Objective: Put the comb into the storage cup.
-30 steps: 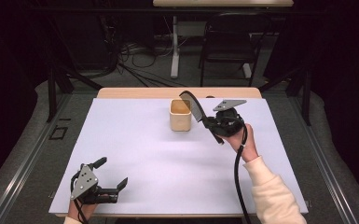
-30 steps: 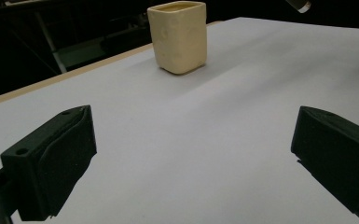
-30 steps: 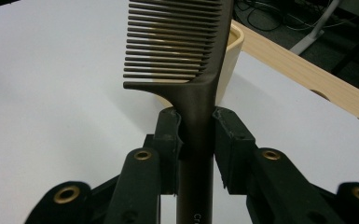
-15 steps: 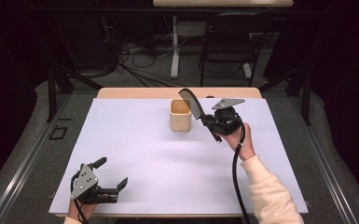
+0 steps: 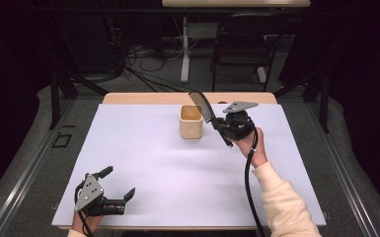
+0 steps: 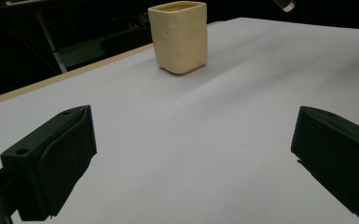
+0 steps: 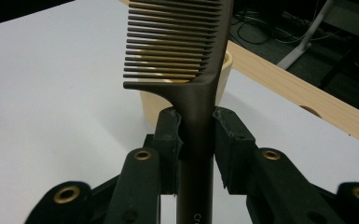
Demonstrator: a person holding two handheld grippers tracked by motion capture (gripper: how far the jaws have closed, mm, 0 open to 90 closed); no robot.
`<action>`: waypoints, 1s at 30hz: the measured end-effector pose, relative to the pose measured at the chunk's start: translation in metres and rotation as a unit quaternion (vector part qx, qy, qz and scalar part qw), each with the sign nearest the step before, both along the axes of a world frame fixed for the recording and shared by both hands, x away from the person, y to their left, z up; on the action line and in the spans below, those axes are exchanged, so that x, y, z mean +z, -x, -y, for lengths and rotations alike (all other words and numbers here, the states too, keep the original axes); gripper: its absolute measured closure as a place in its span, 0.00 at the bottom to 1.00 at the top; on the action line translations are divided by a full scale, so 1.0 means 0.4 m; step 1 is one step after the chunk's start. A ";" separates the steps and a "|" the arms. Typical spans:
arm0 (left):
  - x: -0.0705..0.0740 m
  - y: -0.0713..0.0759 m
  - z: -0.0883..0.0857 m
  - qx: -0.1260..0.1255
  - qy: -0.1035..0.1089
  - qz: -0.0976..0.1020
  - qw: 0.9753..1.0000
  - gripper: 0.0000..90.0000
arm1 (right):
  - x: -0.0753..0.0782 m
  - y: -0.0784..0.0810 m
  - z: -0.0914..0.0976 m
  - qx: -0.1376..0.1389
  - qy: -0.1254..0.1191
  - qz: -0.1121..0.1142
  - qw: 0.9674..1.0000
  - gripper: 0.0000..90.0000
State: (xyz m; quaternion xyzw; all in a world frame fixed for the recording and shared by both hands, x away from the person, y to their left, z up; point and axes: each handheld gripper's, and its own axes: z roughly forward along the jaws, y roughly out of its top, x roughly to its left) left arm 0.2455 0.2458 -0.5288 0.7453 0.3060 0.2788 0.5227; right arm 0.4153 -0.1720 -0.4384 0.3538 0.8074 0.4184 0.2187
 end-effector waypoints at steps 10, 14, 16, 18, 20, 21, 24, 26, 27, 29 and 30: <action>0.000 0.000 0.000 0.000 0.000 0.001 1.000 0.00 | 0.002 -0.016 -0.013 -0.003 -0.009 0.006 1.000 0.80; 0.000 0.000 0.000 0.000 0.000 0.001 1.000 0.00 | 0.002 -0.023 -0.021 0.000 -0.007 0.009 1.000 0.80; 0.000 0.000 0.000 0.000 0.000 0.001 1.000 0.00 | 0.002 -0.027 -0.024 0.001 -0.007 0.011 1.000 0.80; 0.000 0.000 0.000 0.000 0.001 0.001 1.000 0.00 | 0.001 -0.031 -0.027 0.001 -0.008 0.011 1.000 0.80; 0.000 0.000 0.000 0.000 0.001 0.001 1.000 0.00 | 0.002 -0.036 -0.029 0.002 -0.010 0.014 1.000 0.80; 0.000 0.000 0.000 0.000 0.001 0.001 1.000 0.00 | 0.002 -0.038 -0.031 0.001 -0.012 0.013 1.000 0.80; 0.000 0.000 0.000 -0.001 0.000 0.000 1.000 0.00 | 0.003 -0.045 -0.037 0.005 -0.014 0.015 1.000 0.80; 0.000 0.000 0.000 -0.001 0.000 -0.001 1.000 0.00 | 0.004 -0.050 -0.043 0.006 -0.014 0.018 1.000 0.80; 0.000 0.000 0.000 -0.001 0.000 0.000 1.000 0.00 | 0.005 -0.052 -0.045 0.006 -0.013 0.018 1.000 0.80; 0.000 0.000 0.000 -0.001 0.000 -0.001 1.000 0.00 | 0.006 -0.056 -0.048 0.005 -0.013 0.018 1.000 0.80; 0.000 0.000 0.000 0.000 0.001 -0.001 1.000 0.00 | 0.006 -0.059 -0.049 0.005 -0.015 0.020 1.000 0.80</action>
